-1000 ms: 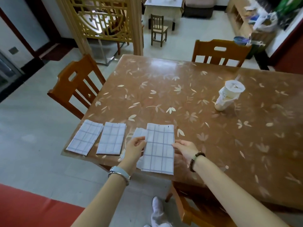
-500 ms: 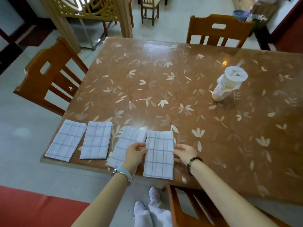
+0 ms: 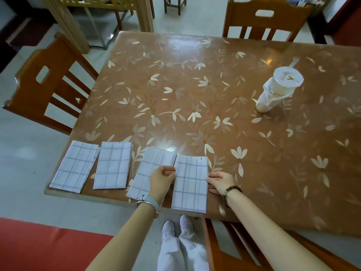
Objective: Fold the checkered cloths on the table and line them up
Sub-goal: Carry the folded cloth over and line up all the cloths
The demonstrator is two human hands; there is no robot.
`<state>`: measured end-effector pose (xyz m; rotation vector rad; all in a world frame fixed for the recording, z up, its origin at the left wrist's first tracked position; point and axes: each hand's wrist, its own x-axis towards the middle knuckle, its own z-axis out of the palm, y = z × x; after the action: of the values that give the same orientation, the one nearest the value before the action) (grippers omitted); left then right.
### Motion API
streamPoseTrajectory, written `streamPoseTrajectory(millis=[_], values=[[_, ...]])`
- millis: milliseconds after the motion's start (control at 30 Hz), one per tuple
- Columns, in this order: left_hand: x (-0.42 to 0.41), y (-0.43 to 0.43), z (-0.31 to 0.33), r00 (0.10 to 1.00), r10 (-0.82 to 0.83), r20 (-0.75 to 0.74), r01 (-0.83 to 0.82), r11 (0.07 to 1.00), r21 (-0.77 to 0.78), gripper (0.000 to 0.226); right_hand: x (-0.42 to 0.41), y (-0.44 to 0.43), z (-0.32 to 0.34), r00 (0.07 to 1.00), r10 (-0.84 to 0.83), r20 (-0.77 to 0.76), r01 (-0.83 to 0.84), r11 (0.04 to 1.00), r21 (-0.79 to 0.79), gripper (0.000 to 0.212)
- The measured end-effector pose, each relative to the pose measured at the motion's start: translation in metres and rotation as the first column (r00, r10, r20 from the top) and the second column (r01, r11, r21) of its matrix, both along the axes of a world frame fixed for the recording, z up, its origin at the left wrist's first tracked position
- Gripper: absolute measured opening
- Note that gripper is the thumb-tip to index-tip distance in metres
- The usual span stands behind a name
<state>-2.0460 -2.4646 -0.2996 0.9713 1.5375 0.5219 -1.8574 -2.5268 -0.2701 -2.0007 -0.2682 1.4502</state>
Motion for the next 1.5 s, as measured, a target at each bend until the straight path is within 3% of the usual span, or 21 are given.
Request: streamPoseTrajectory(millis=[200, 400, 600, 1033, 1367, 1500], values=[[-0.011, 0.011, 0.007, 0.999, 0.038, 0.021, -0.039, 0.998, 0.051, 0.012, 0.01, 0.003, 0.009, 0.999, -0.01, 0.034, 0.01, 1.0, 0.018, 0.017], [-0.043, 0.028, 0.022, 0.993, 0.109, 0.042, -0.114, 0.984, 0.14, 0.012, 0.009, 0.022, 0.028, 0.989, -0.107, -0.106, 0.121, 0.983, 0.136, 0.024], [-0.08, 0.041, 0.037, 0.975, 0.218, 0.052, -0.223, 0.963, 0.154, 0.013, -0.025, 0.049, 0.045, 0.981, -0.048, -0.187, 0.089, 0.972, 0.216, 0.026], [-0.155, 0.08, 0.042, 0.965, 0.252, 0.068, -0.261, 0.949, 0.179, 0.012, -0.115, 0.092, 0.057, 0.971, 0.109, -0.214, -0.068, 0.979, 0.19, 0.013], [-0.262, 0.113, 0.033, 0.97, 0.222, -0.097, -0.194, 0.953, 0.233, 0.027, -0.218, 0.125, 0.047, 0.964, 0.0, -0.267, 0.021, 0.997, 0.077, 0.017], [-0.314, 0.125, 0.023, 0.963, 0.221, -0.155, -0.196, 0.967, 0.161, 0.028, -0.262, 0.134, 0.044, 0.95, -0.001, -0.313, 0.025, 0.997, 0.073, 0.023]])
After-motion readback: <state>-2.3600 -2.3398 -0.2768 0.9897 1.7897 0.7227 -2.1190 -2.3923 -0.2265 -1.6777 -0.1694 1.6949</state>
